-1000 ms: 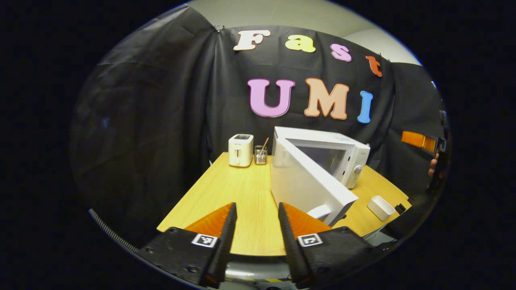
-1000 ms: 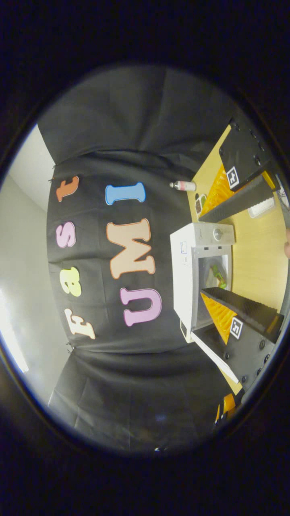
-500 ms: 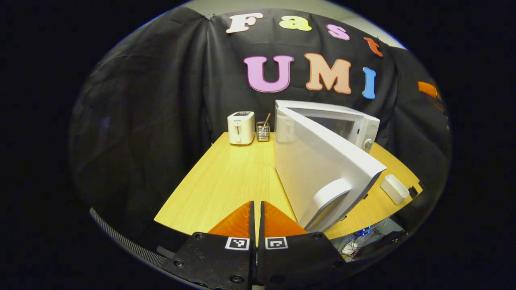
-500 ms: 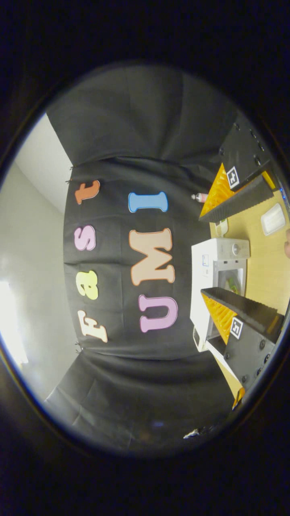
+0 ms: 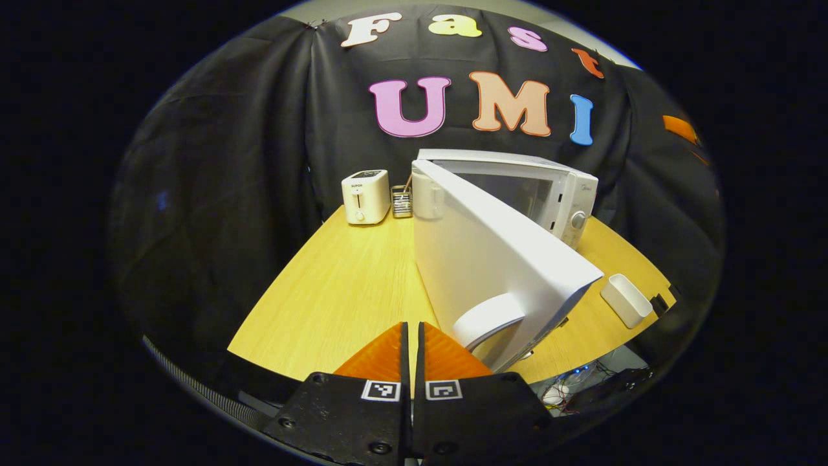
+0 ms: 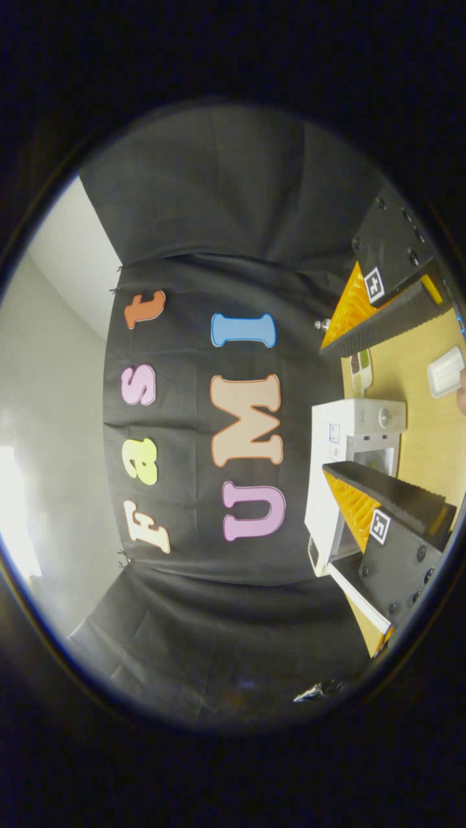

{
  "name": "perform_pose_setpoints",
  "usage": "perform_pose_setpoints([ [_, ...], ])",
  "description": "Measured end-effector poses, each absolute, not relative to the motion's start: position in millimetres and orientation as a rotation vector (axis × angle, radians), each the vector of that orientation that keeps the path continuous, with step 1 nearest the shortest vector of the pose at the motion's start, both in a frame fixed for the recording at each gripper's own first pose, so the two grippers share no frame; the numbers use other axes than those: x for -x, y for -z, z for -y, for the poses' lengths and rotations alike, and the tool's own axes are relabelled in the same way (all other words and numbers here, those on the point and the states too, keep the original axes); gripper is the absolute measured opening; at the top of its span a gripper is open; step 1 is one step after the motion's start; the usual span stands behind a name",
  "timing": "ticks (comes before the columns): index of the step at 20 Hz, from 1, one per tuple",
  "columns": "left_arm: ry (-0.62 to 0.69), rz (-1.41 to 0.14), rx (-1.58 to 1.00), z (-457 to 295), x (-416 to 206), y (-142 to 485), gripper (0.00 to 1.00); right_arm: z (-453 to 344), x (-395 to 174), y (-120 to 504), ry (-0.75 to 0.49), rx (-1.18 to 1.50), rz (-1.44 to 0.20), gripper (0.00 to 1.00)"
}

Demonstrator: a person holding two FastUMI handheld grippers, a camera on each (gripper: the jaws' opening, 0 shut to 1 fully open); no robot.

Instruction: Open the microwave oven with the left hand, put the food in, and close the microwave oven.

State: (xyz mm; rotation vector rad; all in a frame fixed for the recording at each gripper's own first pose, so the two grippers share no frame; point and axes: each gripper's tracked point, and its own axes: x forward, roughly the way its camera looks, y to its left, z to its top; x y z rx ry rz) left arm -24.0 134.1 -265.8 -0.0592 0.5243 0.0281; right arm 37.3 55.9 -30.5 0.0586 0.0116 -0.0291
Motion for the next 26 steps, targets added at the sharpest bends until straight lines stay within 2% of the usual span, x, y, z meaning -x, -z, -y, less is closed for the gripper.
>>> perform_pose_setpoints([
  [15, 0.109, -0.518, 0.000, -28.4, -25.0, 255.5, 0.00, -10.3, -52.5, 52.1, 0.008, -0.071, -0.052, 0.90],
  [16, 0.124, -0.517, -0.008, -20.1, -30.6, 254.4, 0.00, -6.9, -54.4, 52.2, 0.008, -0.072, -0.052, 0.99],
  [17, 0.132, -0.514, -0.019, -12.8, -35.6, 254.3, 0.00, -4.6, -55.5, 50.8, 0.005, -0.074, -0.050, 0.90],
  [26, 0.184, -0.487, -0.063, 27.9, -85.7, 247.8, 0.00, 7.0, -57.4, 44.3, -0.014, -0.037, -0.026, 0.90],
])
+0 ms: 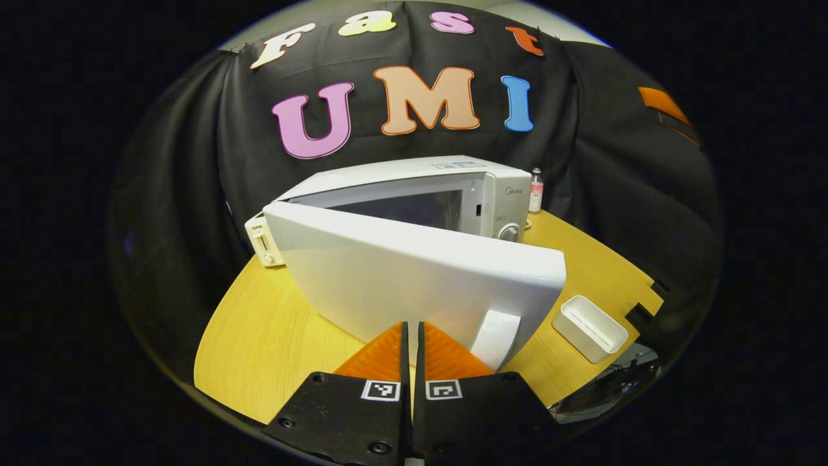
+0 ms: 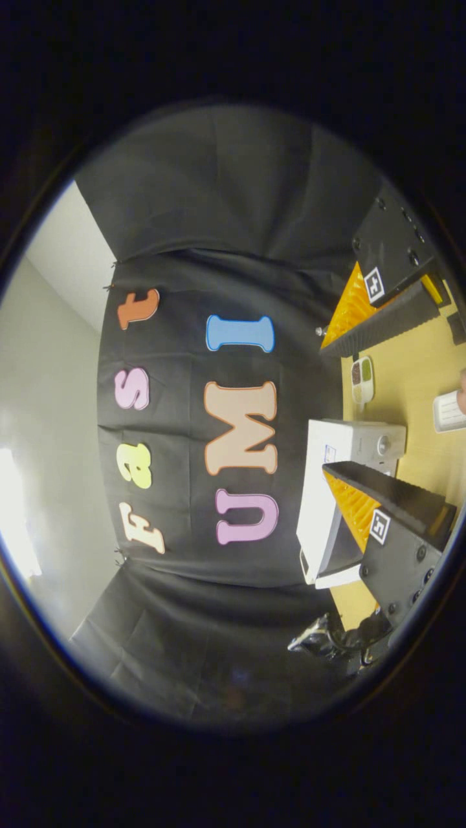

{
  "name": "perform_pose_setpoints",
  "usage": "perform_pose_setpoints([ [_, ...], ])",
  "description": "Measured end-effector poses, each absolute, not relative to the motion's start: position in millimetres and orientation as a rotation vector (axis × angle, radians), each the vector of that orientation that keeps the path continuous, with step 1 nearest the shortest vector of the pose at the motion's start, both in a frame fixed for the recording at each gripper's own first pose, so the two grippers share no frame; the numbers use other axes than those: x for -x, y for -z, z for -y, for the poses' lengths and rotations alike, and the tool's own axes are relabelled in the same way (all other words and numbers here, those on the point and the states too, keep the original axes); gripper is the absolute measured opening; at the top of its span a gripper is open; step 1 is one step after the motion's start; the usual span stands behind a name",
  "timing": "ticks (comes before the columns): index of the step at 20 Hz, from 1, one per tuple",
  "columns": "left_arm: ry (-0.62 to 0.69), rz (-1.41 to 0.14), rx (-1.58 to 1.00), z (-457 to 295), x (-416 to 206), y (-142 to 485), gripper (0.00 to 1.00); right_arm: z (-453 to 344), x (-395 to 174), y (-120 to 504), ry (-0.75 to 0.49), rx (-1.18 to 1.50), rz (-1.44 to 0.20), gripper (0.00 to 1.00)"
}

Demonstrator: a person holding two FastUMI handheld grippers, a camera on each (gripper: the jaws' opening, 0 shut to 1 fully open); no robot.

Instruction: Open the microwave oven with the left hand, put the food in, and close the microwave oven.

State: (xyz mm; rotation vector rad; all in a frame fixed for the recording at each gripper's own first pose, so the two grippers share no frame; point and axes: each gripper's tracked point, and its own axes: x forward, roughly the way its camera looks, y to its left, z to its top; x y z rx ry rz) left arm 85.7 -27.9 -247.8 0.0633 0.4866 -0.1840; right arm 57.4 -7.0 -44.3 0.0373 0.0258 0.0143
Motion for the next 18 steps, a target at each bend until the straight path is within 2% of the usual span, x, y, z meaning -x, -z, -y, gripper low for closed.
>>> perform_pose_setpoints([
  [18, 0.214, -0.492, -0.112, 68.9, -177.2, 263.2, 0.00, 46.8, -70.8, 49.9, 0.010, -0.017, -0.043, 0.90],
])
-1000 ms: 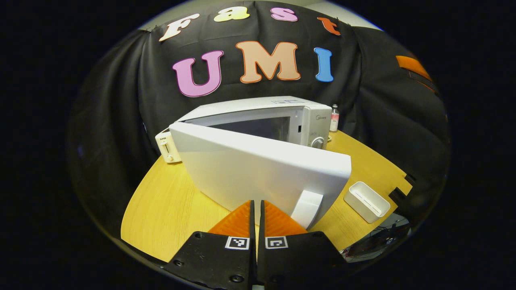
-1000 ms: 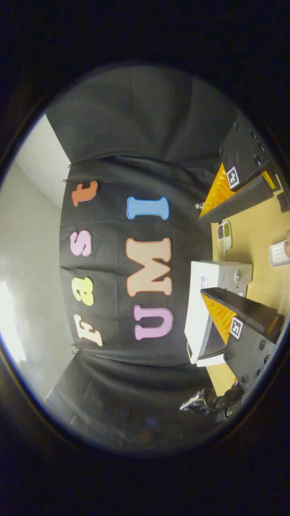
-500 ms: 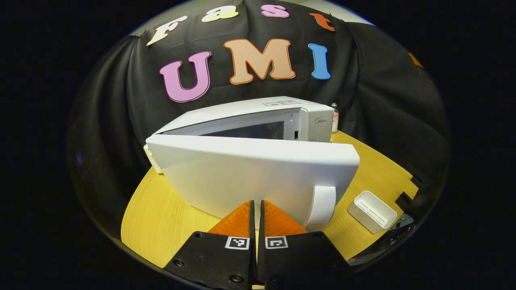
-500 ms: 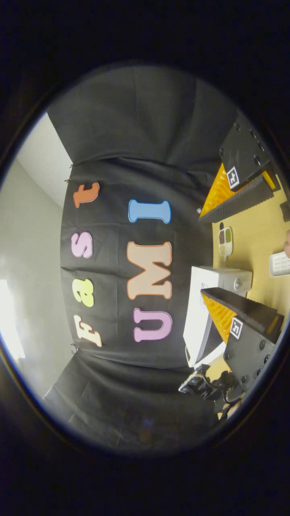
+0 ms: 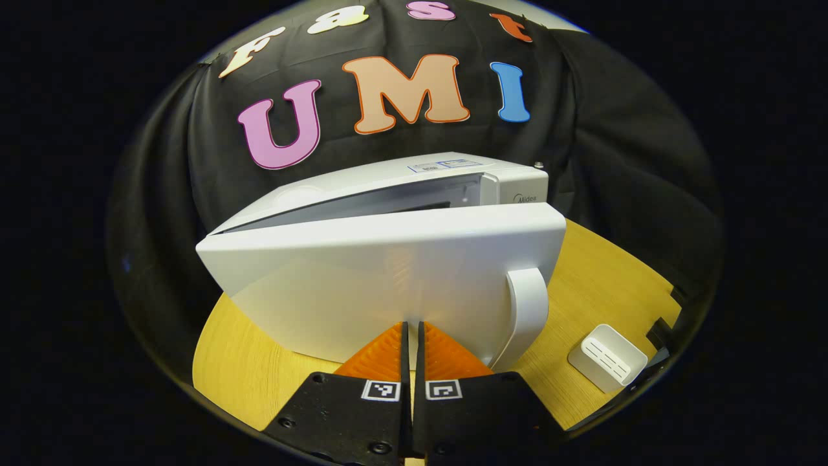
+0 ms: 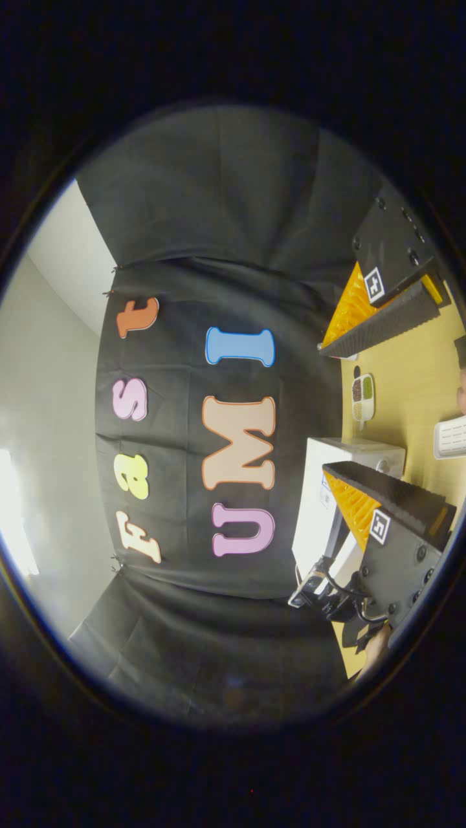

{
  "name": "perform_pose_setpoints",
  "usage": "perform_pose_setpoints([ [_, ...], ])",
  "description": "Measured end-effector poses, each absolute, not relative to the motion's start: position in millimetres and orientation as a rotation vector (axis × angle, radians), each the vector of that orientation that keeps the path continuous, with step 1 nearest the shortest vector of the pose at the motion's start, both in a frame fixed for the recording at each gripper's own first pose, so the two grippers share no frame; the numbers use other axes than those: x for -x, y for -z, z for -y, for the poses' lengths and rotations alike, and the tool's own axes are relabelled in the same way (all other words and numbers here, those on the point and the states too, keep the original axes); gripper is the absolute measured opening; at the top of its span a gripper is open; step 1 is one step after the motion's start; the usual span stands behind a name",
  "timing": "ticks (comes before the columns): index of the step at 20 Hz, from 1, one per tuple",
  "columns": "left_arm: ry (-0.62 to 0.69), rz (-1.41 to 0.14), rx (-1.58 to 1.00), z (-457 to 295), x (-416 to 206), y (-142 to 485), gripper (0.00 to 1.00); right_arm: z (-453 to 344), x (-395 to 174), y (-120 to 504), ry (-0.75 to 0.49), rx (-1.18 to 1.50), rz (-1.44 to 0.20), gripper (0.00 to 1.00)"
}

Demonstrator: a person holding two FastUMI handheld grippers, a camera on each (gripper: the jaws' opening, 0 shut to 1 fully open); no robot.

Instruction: Open the microwave oven with the left hand, put the food in, and close the microwave oven.

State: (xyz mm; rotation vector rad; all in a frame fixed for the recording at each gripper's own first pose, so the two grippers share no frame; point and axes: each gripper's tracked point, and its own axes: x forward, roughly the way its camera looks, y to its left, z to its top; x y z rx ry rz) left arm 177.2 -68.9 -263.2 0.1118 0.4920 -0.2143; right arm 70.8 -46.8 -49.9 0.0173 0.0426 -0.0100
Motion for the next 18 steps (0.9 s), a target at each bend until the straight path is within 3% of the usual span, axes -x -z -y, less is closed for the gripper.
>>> perform_pose_setpoints([
  [18, 0.162, -0.530, 0.016, 75.4, -229.9, 265.5, 0.00, 52.6, -86.6, 64.9, 0.014, -0.034, -0.076, 0.90],
])
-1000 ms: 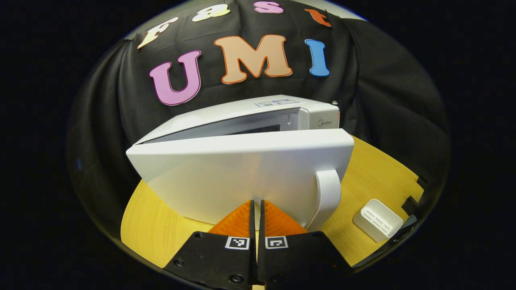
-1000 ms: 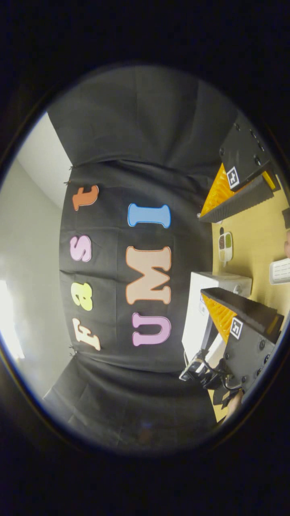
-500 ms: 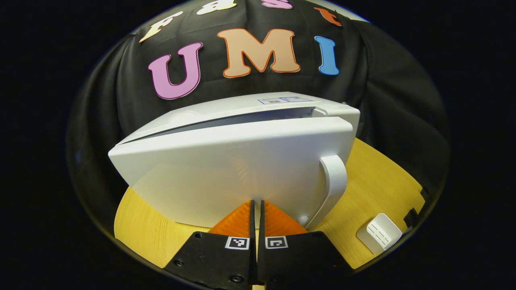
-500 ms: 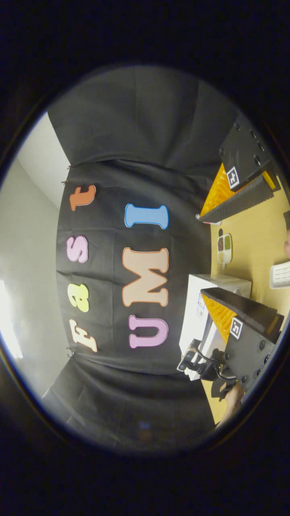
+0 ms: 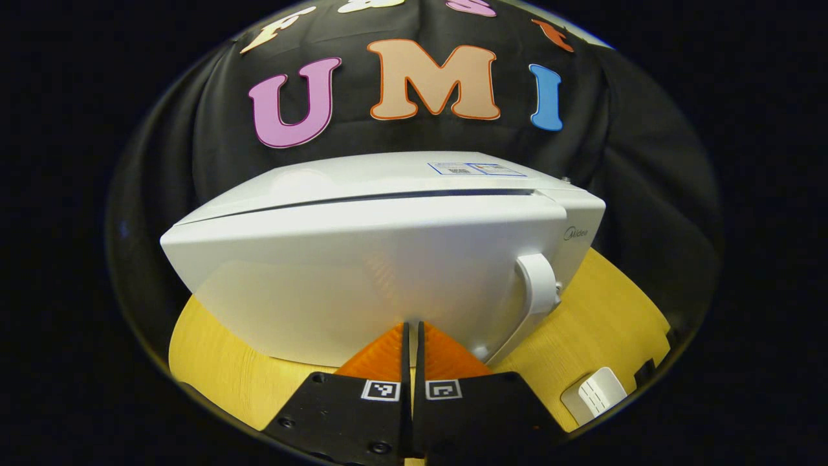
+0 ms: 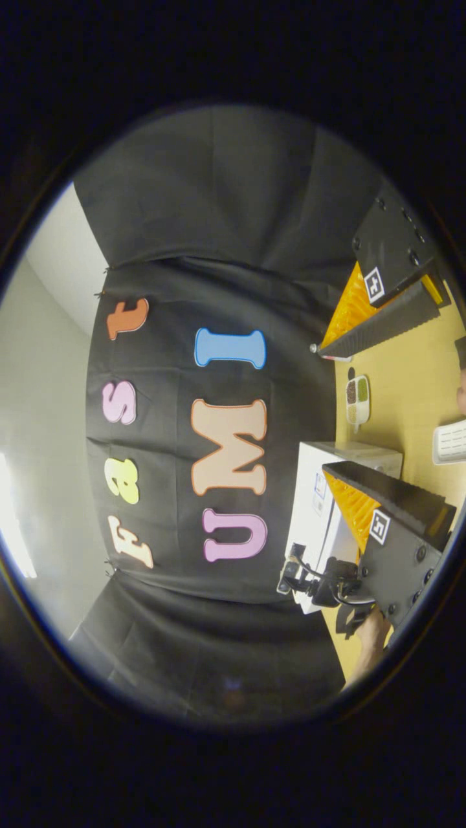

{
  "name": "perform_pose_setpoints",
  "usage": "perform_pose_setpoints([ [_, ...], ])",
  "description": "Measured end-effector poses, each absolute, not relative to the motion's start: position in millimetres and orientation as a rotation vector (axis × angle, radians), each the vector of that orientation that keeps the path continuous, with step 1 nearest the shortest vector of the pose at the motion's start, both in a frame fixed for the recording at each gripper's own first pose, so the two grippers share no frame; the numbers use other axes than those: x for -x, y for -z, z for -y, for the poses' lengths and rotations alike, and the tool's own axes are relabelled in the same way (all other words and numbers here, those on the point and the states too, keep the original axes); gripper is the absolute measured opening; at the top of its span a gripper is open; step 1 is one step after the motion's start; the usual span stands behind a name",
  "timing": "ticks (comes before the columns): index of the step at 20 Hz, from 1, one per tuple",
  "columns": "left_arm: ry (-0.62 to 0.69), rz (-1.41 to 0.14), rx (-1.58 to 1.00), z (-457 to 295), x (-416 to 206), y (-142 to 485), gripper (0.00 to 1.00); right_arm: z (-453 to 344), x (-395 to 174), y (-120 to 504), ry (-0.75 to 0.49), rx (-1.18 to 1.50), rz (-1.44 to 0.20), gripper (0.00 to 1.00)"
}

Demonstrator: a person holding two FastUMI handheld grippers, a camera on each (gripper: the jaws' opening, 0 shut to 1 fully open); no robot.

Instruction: Open the microwave oven with the left hand, put the food in, and close the microwave oven.

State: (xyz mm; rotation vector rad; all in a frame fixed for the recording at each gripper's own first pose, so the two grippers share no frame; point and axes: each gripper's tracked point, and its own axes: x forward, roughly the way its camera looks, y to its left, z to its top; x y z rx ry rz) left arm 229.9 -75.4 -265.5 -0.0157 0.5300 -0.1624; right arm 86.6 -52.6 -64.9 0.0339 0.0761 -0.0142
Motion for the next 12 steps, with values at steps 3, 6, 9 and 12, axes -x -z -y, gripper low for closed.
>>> perform_pose_setpoints([
  [3, 0.154, -0.525, 0.028, 74.4, -232.6, 263.7, 0.00, 52.9, -88.2, 65.5, 0.013, -0.031, -0.079, 0.90],
  [6, 0.146, -0.547, 0.101, 77.3, -232.1, 267.9, 0.00, 51.4, -88.6, 66.1, 0.005, -0.035, -0.083, 0.90],
  [9, 0.142, -0.556, 0.115, 78.7, -234.3, 271.8, 0.00, 50.9, -90.0, 64.4, -0.003, -0.034, -0.080, 0.90],
  [12, 0.107, -0.603, 0.165, 78.9, -235.4, 279.6, 0.00, 53.5, -89.9, 62.9, -0.004, -0.030, -0.080, 0.90],
])
